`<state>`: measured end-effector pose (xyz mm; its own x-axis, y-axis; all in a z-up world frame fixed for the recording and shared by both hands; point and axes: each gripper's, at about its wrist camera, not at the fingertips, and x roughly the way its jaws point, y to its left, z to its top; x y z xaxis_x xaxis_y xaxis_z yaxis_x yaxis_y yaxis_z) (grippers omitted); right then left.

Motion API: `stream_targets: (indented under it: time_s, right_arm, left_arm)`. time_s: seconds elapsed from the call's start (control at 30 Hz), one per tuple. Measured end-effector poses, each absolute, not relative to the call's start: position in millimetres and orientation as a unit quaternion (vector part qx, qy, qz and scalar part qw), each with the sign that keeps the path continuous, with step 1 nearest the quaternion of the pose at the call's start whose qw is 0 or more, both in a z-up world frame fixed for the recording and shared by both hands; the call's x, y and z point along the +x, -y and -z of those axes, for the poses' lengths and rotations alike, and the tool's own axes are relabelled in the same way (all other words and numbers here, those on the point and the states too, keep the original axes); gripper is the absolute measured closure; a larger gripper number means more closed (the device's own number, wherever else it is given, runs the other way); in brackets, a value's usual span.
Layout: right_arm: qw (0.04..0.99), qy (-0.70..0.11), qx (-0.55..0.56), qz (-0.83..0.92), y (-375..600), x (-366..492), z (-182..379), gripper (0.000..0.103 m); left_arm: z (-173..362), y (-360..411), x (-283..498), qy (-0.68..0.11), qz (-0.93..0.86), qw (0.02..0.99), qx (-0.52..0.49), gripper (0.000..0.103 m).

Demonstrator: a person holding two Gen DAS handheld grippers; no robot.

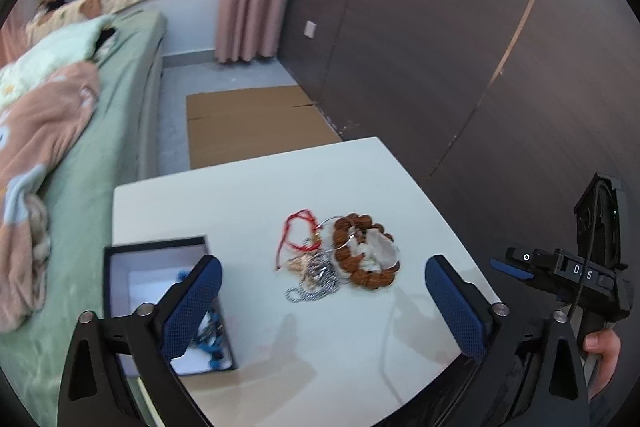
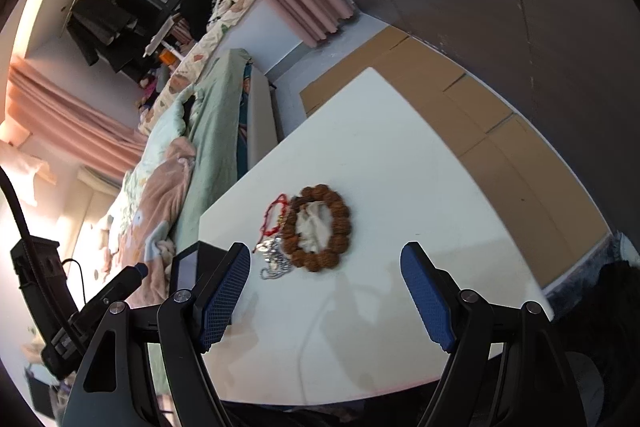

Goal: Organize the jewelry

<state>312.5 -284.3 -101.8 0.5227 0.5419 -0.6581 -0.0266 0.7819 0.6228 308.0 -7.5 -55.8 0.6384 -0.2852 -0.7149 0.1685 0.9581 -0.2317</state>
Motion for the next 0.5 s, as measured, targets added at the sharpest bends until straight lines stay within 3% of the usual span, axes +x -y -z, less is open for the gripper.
stream_targets:
  time_s: [0.17,0.5]
  right_arm:
    - [0.822,-0.459,0.292,-0.166,297.5,314.4,109.5,0.025]
    - [0.823,-0.463,0.289,-0.159,319.9,317.9,122.2,0.025]
  left_arm:
    - [67.3,34.6,324.1,-0.423,0.15,0.893,-0.042,0.03]
    - [97.7,70.3,352.7,-0.455,0.161,0.876,0.001,0.049]
